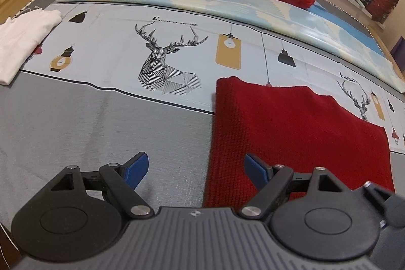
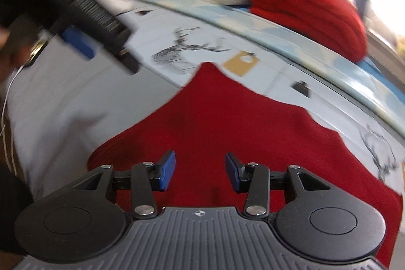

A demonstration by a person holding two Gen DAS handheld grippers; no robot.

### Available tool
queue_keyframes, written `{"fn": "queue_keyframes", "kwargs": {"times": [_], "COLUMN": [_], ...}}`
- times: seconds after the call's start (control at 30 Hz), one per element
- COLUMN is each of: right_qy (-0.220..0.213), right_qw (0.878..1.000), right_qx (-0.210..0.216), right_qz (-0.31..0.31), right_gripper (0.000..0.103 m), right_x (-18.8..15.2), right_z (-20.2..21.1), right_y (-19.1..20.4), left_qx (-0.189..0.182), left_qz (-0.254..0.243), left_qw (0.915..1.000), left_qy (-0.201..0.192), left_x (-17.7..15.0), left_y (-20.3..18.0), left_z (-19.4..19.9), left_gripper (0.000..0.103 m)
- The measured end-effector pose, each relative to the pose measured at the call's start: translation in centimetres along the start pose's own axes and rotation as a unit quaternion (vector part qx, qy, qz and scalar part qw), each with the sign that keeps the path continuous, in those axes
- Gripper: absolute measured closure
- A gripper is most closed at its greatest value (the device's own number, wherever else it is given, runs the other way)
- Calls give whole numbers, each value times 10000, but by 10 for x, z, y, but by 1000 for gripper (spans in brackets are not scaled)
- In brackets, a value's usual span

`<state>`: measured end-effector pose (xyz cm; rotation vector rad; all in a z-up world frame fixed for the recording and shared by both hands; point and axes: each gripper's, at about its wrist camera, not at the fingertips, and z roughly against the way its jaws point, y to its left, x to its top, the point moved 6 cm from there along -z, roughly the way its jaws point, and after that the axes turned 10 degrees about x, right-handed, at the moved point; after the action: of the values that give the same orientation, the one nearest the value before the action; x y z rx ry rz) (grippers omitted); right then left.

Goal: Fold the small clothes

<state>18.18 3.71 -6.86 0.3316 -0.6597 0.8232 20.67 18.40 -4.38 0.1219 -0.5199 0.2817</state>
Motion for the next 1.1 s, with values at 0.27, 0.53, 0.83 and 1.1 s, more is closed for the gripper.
{"fn": "queue_keyframes", "kwargs": {"times": [0.27,0.53,0.83,1.1], "right_qy": [1008,1061,895,575], "right_qw": [9844,9759,9746,9851], "right_qx": [562,209,220,478], "right_qz": [1329,1898,2041,1547], "right_gripper": [34,22,43,86], "right_x": [-35,-41,-33,-11], "right_z": [-46,-67,-71,-46], "right_y": [56,69,65,55], "left_qx": [37,43,48,-668], "left_qz": [81,79,89,537], "left_qw": [10000,9999,9998,9933], "left_qy": [23,80,151,775], "left_x": [2,1,1,-3], "left_y": [17,23,20,7], "left_z": [-1,-3,-7,-22], "left_gripper": [16,16,16,14]}}
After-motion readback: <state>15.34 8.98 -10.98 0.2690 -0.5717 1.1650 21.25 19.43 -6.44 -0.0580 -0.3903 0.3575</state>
